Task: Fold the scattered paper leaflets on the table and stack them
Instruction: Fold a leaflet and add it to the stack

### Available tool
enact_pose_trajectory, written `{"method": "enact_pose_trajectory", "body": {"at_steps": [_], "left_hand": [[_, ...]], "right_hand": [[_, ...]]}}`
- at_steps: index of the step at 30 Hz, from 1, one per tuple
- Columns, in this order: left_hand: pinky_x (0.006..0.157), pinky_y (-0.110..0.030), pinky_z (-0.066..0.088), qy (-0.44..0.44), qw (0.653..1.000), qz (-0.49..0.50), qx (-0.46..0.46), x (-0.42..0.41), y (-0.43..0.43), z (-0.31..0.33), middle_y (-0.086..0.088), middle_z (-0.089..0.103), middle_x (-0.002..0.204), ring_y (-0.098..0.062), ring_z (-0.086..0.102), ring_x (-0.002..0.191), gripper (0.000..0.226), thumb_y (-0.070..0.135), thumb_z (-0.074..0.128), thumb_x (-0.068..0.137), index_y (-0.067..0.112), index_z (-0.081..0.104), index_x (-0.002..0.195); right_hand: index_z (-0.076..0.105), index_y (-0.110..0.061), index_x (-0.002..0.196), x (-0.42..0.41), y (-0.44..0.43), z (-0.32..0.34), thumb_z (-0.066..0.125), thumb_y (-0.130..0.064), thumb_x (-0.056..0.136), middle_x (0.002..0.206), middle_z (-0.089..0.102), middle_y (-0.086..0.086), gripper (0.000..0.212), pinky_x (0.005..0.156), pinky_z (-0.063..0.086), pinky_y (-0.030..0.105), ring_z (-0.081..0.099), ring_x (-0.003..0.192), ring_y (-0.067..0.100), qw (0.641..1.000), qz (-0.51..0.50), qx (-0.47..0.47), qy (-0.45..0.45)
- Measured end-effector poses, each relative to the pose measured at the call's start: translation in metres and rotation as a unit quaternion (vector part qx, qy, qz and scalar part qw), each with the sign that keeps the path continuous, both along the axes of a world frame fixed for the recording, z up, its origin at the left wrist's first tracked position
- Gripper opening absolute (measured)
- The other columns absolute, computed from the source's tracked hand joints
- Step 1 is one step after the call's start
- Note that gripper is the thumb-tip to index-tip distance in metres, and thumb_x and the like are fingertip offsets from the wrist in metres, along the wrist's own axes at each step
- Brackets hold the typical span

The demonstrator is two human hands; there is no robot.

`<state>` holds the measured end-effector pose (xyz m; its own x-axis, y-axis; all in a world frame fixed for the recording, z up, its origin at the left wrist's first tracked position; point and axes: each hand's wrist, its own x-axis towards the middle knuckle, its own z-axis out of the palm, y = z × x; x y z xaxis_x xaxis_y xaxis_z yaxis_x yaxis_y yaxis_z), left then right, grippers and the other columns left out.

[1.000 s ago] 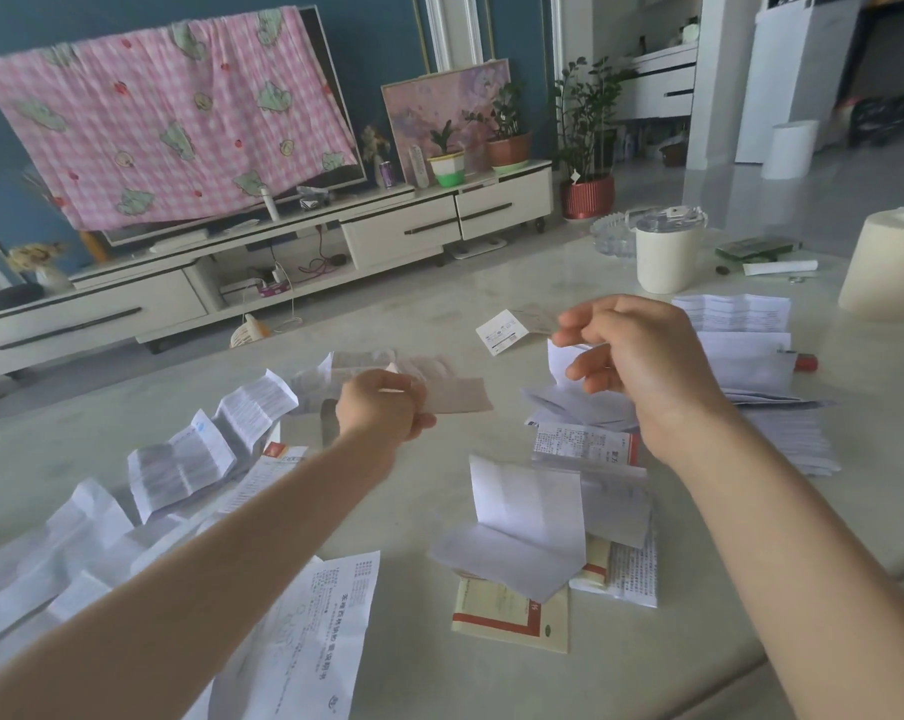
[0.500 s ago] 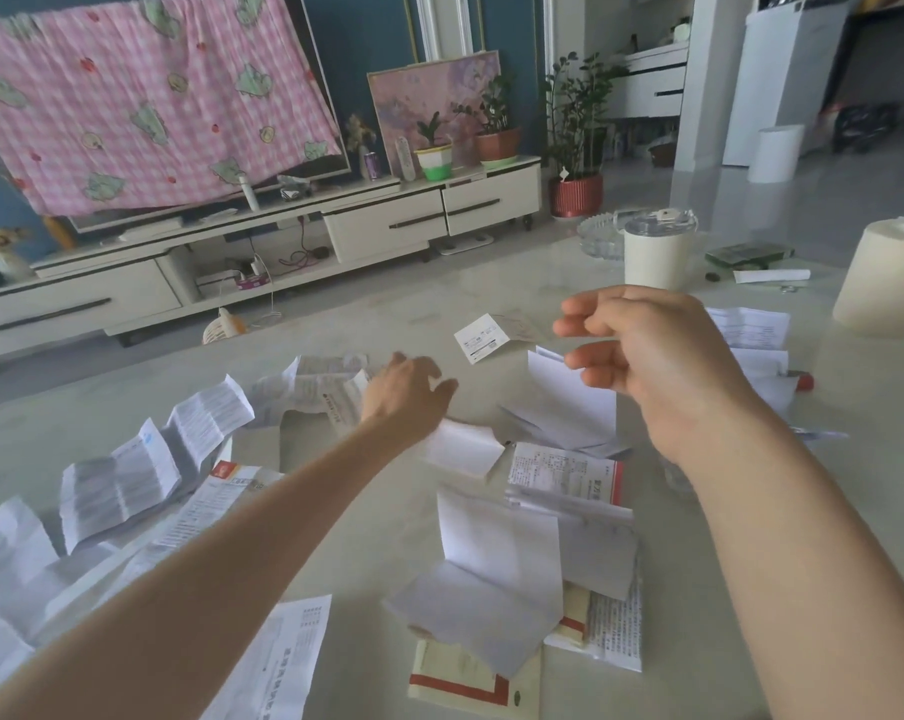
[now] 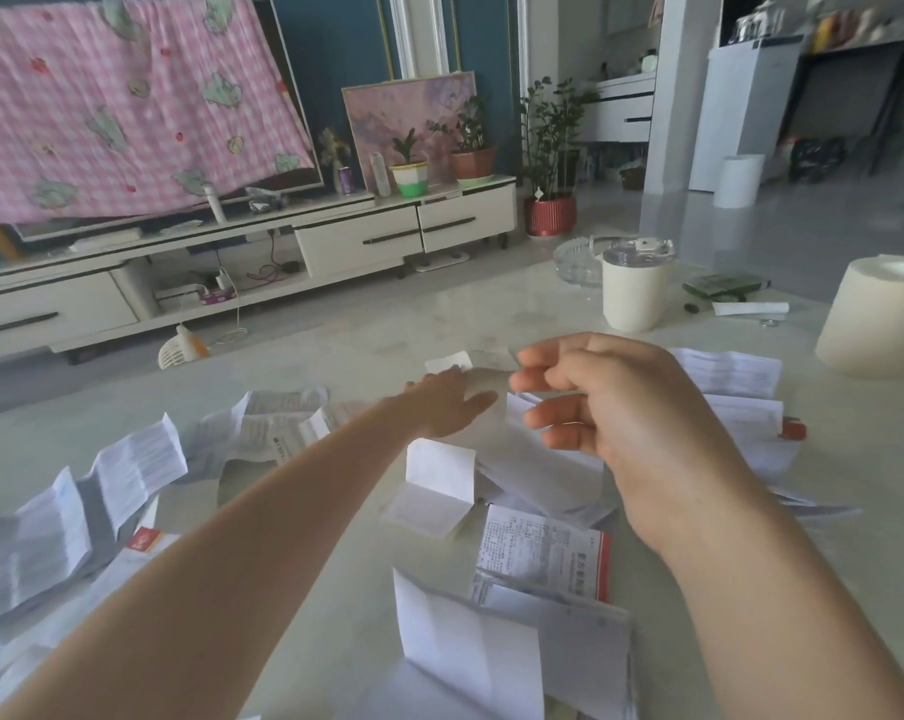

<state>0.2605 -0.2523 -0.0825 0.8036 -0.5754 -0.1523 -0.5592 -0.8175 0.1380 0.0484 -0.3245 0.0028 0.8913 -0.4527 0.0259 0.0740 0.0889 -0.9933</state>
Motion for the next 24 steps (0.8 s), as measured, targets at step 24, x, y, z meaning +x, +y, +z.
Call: {"method": "enact_pose_trajectory", "body": {"at_steps": [24], "left_hand": [[0.059,-0.021,0.058,0.046,0.837,0.066,-0.541,-0.132,0.109,0.106,0.001,0.067,0.080,-0.010,0.064,0.065,0.024,-0.004,0.061,0.085,0.017,0.069,0.076]], "right_hand": [[0.070,-0.011,0.049,0.002,0.044,0.004,0.018,-0.059,0.095,0.077,0.073,0.006,0.085,0.061,0.053,0.026,0.068,0.075,0.021,0.998,-0.017,0.060,-0.031]]}}
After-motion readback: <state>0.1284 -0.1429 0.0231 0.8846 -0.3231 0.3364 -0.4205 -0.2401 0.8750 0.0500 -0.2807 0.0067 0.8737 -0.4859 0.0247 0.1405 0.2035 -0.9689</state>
